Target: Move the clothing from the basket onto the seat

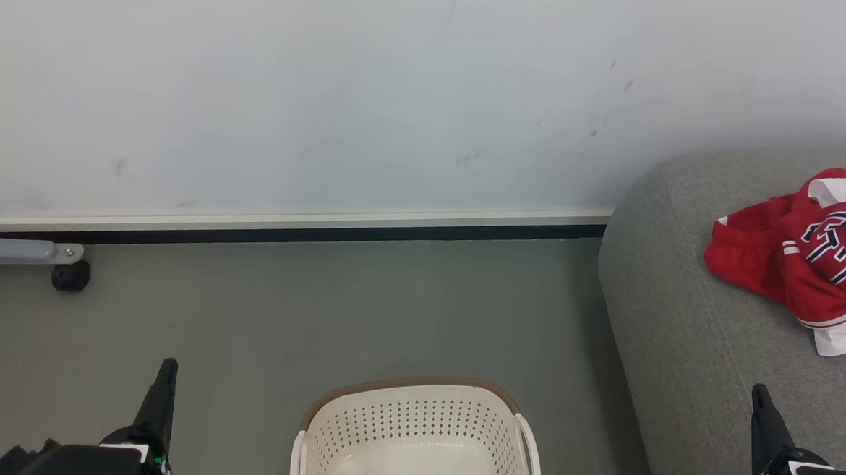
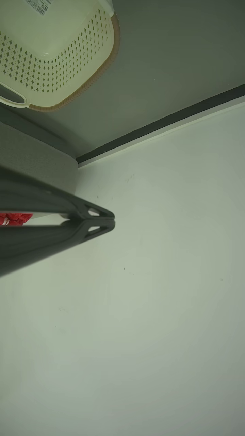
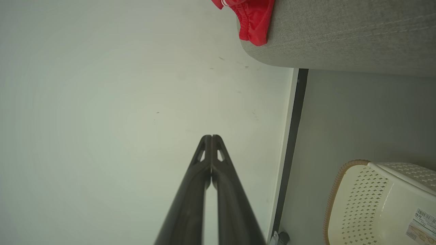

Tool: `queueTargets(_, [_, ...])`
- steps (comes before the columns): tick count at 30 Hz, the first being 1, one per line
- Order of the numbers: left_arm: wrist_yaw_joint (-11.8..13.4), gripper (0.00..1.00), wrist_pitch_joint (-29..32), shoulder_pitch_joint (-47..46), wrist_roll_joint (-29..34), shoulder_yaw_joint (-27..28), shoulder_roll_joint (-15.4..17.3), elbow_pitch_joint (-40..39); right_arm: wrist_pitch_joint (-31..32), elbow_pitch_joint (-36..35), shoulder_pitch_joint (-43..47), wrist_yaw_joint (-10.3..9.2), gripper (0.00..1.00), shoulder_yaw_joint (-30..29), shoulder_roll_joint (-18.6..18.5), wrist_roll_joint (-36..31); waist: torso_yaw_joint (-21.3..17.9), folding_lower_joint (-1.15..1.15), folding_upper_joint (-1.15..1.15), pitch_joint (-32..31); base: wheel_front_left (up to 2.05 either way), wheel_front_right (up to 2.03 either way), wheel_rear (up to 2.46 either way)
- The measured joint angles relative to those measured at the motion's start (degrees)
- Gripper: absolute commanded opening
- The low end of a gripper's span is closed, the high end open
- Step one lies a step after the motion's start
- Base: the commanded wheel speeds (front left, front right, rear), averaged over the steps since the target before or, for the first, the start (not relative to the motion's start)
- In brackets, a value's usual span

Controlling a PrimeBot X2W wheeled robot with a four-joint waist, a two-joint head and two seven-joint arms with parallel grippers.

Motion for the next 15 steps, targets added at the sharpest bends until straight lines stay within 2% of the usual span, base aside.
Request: queueTargets(15, [0.0, 0.00, 0.0, 0.0, 0.0, 0.0, 0.0, 0.0, 0.0, 0.0, 0.0, 0.00, 0.00, 0.0, 0.0, 0.0, 0.0, 0.00, 0.00, 0.0, 0.00, 0.00, 0.00])
